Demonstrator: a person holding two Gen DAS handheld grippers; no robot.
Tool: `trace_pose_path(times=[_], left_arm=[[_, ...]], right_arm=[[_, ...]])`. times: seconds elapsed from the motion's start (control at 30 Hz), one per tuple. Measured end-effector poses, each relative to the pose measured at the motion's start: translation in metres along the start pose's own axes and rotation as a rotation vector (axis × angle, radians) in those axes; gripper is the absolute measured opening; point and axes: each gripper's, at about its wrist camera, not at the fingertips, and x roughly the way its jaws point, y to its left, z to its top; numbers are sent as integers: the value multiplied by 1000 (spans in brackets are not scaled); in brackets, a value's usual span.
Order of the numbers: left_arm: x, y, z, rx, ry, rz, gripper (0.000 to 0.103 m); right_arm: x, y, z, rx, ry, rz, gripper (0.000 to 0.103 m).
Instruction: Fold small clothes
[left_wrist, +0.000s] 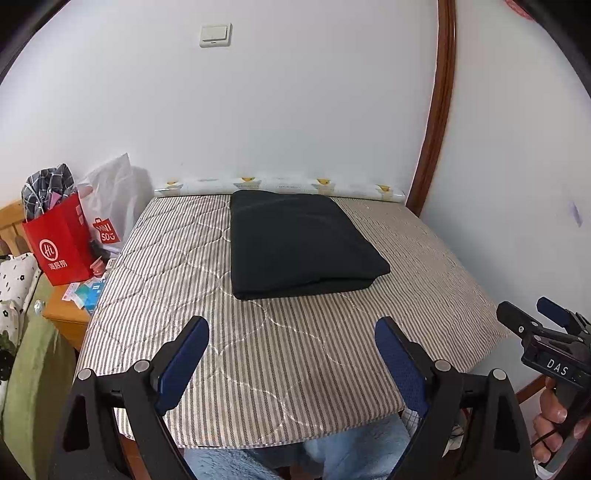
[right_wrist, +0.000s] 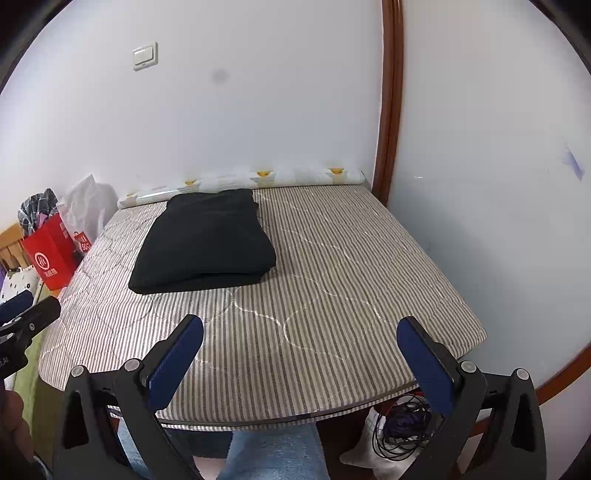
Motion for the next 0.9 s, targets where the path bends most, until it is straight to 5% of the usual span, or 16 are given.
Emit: trace_pose_path(times=[0.9], left_arm=[[-1, 0, 1, 2, 3, 3, 91]], right_arm=[[-3, 4, -2, -2, -1, -10, 103]])
